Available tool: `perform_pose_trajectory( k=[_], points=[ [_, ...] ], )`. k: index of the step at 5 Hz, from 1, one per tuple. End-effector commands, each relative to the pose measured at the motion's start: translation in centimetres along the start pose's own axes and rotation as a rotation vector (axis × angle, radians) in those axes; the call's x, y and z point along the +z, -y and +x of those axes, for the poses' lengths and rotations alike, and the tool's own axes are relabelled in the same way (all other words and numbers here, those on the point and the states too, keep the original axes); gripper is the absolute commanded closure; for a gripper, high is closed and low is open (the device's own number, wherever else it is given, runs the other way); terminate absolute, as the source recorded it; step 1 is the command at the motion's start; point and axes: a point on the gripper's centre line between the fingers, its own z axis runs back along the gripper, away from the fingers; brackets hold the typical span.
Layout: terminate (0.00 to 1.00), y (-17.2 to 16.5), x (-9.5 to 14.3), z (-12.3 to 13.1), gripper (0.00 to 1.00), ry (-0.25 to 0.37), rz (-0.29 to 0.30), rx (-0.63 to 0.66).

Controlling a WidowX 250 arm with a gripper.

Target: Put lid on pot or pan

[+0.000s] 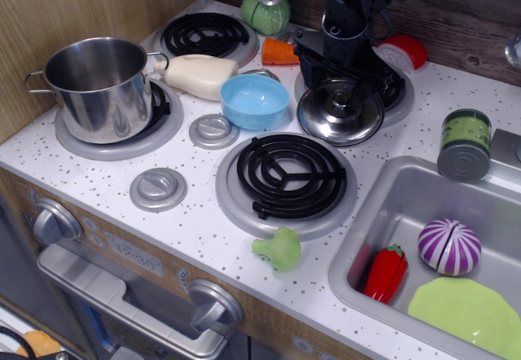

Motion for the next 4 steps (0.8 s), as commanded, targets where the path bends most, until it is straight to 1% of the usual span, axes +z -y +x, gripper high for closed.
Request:
perform_pose_trajectory(
  k=[1, 2, 3, 4],
  points=[
    [0.0, -0.5, 2.9, 1.4, 0.0, 0.08, -0.009, 0.019],
    [0.0, -0.4, 2.6, 1.4, 1.0, 0.081, -0.022, 0.021],
    [0.0, -0.3, 2.6, 1.8, 1.0, 0.084, -0.022, 0.019],
    [0.0, -0.6, 3.8, 2.0, 1.0, 0.064, -0.017, 0.023]
  ],
)
